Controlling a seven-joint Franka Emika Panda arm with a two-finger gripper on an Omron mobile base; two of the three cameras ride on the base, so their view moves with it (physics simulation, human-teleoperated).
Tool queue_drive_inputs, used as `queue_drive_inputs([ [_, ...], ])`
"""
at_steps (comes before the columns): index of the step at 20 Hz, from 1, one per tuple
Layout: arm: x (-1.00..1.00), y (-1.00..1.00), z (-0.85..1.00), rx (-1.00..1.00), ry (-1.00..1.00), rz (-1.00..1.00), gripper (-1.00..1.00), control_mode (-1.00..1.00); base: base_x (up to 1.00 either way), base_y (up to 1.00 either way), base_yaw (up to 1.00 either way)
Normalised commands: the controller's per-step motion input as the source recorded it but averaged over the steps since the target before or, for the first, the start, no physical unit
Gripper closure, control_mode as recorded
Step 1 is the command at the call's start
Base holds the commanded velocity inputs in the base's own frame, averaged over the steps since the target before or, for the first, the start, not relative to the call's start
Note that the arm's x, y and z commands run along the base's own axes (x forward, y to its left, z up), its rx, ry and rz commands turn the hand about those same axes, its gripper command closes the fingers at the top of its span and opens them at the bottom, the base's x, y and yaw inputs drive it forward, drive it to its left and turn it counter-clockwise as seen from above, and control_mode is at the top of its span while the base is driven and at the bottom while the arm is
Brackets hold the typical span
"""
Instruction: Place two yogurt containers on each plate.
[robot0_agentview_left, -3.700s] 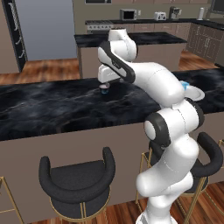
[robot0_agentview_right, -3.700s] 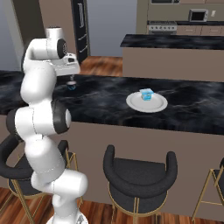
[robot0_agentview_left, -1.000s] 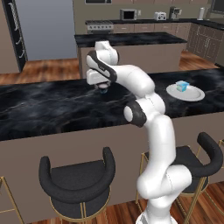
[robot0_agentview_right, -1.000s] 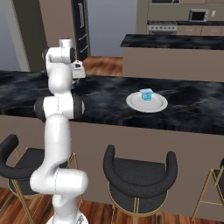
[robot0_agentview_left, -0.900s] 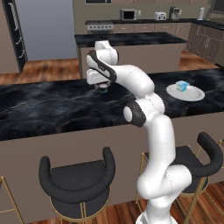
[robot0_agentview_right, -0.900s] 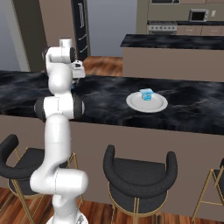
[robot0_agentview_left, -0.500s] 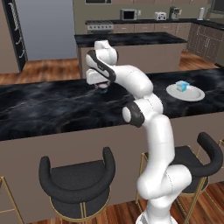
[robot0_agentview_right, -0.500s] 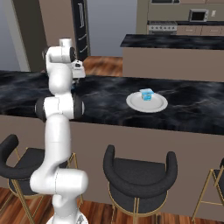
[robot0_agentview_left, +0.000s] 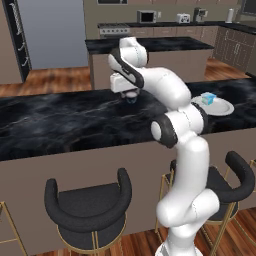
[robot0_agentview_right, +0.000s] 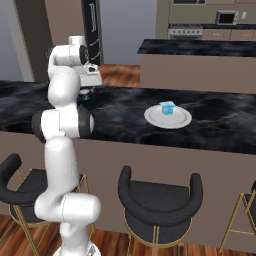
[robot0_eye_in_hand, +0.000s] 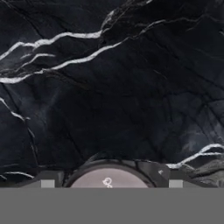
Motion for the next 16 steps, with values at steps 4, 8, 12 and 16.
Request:
queue_drive_inputs([
  [4,-1.00,-0.65,0.00,0.03,-0.42,0.00,1.00,-1.00,0.00,0.00,0.00],
  [8,-1.00,-0.58,0.14,0.12,-0.27,0.00,1.00,-1.00,0.00,0.00,0.00],
  [12,-0.99,-0.13,0.81,0.00,0.03,0.00,1.00,-1.00,0.00,0.00,0.00],
  [16,-0.94,-0.04,0.89,0.00,0.26,0.00,1.00,-1.00,0.00,0.00,0.00],
])
